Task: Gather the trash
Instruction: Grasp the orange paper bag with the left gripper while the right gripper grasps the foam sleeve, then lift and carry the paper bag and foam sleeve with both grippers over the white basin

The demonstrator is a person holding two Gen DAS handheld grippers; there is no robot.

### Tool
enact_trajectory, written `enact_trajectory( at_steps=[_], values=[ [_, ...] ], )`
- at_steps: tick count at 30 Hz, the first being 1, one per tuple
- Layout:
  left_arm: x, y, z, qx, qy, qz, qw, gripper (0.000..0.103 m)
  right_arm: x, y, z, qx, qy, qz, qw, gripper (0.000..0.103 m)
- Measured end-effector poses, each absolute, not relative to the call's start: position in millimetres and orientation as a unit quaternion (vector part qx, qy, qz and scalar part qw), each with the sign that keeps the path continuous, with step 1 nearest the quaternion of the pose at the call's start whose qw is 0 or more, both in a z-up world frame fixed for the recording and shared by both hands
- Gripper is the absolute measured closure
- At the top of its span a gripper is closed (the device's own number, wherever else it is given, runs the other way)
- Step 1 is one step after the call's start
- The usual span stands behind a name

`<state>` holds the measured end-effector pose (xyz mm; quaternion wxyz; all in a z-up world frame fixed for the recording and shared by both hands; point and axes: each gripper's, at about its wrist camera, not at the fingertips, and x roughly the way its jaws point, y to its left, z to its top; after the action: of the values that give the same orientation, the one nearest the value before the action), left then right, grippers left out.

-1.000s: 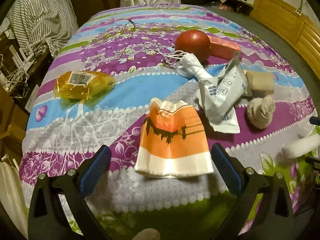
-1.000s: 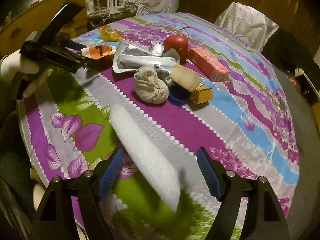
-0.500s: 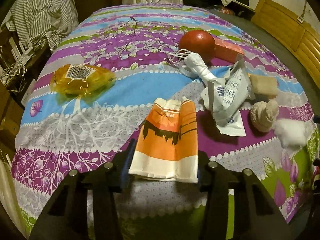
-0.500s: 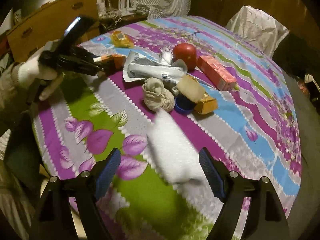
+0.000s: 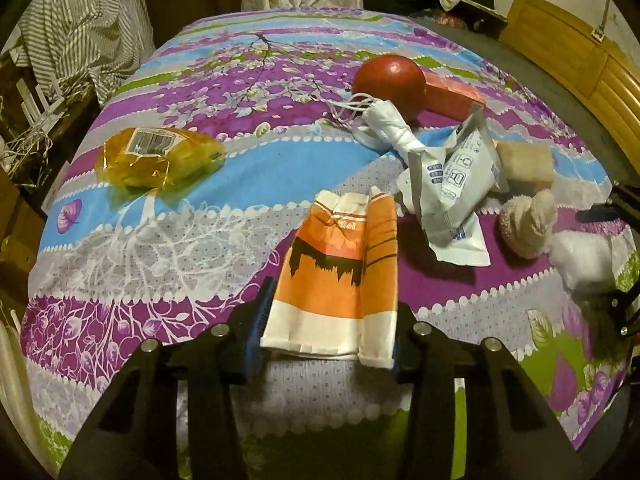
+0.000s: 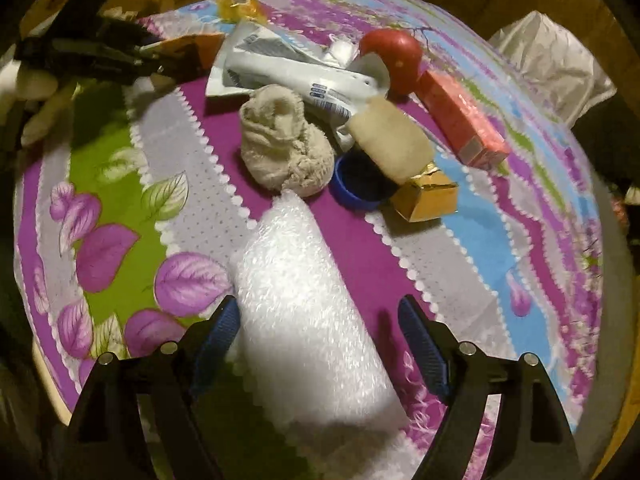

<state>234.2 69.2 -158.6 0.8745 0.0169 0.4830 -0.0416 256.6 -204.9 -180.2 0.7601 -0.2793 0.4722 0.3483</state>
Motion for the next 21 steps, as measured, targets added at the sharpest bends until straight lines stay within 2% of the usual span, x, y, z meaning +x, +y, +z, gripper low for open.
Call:
enact_trajectory(
  at_steps=[1, 3, 10, 15, 21],
  values=[
    [233, 69, -158, 0.017, 0.480, -0.041, 0.876, 0.061, 252, -203, -178, -0.273, 0.465, 0.345, 0.769, 0.048],
    [227, 69, -155, 0.017, 0.468, -0.038, 0.883, 0.062, 241, -200, -177, -0.275, 0.452, 0.325, 0.784, 0.051],
    [182, 70, -122, -0.001, 0.411, -0.024, 0.911, 0.062, 197, -216, -152, -0.137, 0.406, 0.271, 0.862, 0.052],
    [137, 58, -87, -0.010, 0.356, -0.010, 0.934, 0.062, 167, -231, -111, -0.052, 0.330, 0.205, 0.920, 0.052],
    [96, 15, -41, 0.007, 0.270, -0.008, 0.963, 0.062, 127, -231, -69, -0.011, 0.238, 0.140, 0.961, 0.052]
  ],
)
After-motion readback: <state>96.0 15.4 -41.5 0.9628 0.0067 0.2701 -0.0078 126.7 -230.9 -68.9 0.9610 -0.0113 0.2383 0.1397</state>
